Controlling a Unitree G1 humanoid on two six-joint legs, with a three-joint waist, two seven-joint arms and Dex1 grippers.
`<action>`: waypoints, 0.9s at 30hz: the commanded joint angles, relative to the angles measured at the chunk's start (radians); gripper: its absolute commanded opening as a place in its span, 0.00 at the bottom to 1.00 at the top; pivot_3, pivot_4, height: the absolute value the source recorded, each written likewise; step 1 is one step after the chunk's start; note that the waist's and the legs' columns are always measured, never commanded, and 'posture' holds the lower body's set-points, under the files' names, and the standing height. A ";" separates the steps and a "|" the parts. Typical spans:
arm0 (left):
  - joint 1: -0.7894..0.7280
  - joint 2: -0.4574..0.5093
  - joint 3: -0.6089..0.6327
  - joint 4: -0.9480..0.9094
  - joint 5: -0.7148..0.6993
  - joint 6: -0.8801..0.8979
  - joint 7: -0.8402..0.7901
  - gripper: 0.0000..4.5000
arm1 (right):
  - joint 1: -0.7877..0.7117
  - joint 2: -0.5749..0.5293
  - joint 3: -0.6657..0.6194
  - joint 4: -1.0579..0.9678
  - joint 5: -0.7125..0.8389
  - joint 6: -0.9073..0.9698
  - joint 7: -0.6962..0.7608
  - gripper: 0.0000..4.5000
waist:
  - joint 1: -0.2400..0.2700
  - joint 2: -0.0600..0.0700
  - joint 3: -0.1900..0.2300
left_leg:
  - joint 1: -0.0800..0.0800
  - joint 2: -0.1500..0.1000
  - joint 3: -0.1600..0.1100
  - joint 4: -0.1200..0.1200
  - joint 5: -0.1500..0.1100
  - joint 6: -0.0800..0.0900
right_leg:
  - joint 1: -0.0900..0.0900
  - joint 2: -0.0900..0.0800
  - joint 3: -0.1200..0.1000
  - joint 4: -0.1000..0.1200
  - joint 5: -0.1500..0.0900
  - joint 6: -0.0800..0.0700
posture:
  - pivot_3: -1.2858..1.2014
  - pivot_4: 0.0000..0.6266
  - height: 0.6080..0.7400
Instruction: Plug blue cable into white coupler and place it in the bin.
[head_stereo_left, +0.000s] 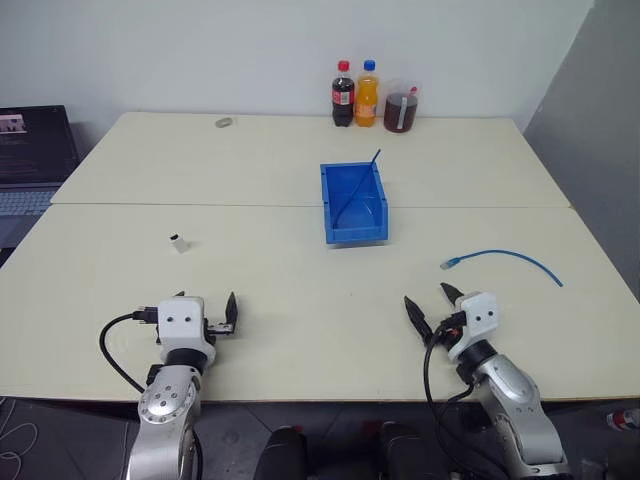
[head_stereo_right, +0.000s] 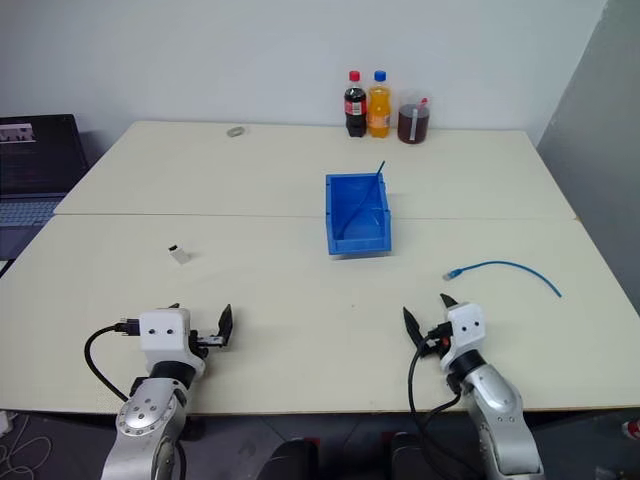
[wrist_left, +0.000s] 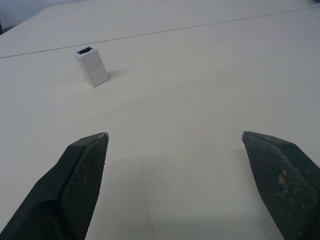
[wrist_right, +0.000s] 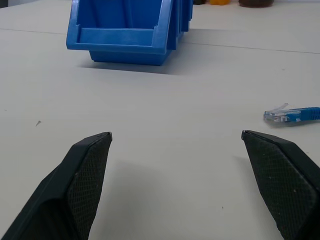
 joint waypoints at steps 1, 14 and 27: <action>0.011 -0.004 -0.005 -0.040 -0.015 -0.038 -0.020 1.00 | -0.004 -0.007 -0.011 -0.020 0.012 -0.008 0.006 0.98 | 0.000 0.000 0.000 | 0.000 0.000 0.000 0.000 0.000 0.000 | 0.000 0.000 0.000 0.000 0.000 0.000 | 0.52 0.24 1.00; 0.059 0.005 0.010 -0.016 -0.034 -0.071 -0.060 1.00 | -0.002 -0.006 -0.004 -0.082 0.014 0.054 -0.007 0.98 | 0.000 0.000 0.000 | 0.000 0.000 0.000 0.000 0.000 0.000 | 0.000 0.000 0.000 0.000 0.000 0.000 | 0.52 0.24 1.00; 0.007 0.122 0.012 0.021 -0.204 -0.124 -0.332 1.00 | 0.011 -0.005 -0.026 -0.084 0.020 0.050 -0.022 0.98 | 0.000 0.000 0.000 | 0.000 0.000 0.000 0.000 0.000 0.000 | 0.000 0.000 0.000 0.000 0.000 0.000 | 0.52 0.24 1.00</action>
